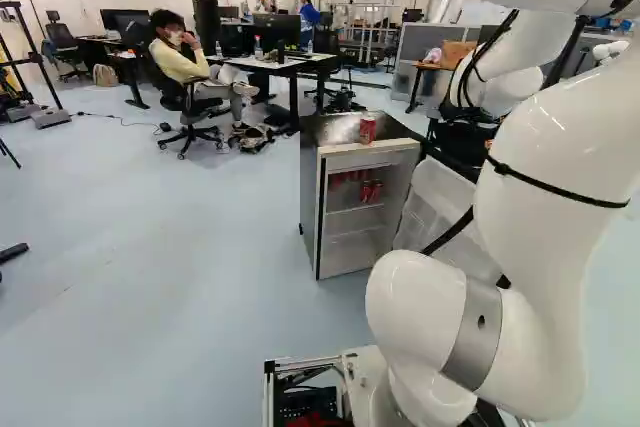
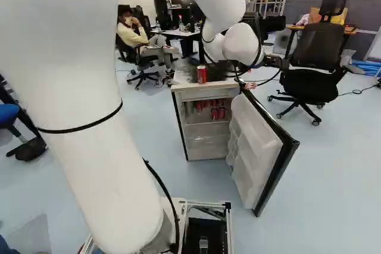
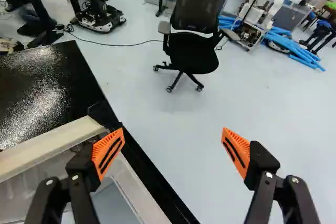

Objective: Grab a drink from the fridge

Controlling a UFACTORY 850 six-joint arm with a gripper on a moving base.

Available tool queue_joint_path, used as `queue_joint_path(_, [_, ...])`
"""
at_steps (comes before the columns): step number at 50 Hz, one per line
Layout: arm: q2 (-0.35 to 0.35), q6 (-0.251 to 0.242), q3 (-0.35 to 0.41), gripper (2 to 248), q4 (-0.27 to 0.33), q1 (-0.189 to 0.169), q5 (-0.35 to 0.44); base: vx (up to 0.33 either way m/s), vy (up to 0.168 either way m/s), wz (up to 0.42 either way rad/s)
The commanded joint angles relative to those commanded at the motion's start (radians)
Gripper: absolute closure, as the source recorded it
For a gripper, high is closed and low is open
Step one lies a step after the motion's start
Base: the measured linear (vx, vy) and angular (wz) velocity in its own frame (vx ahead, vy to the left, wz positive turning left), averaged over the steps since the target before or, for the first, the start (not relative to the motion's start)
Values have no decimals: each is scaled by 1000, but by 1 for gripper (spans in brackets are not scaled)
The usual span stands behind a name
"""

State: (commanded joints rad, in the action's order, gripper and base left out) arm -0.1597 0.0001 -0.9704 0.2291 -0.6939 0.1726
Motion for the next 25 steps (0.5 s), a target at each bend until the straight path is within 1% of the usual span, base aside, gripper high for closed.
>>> queue_joint_path(25, [-63, 0, -130, 3, -110, -33, -203, 0, 0, 0])
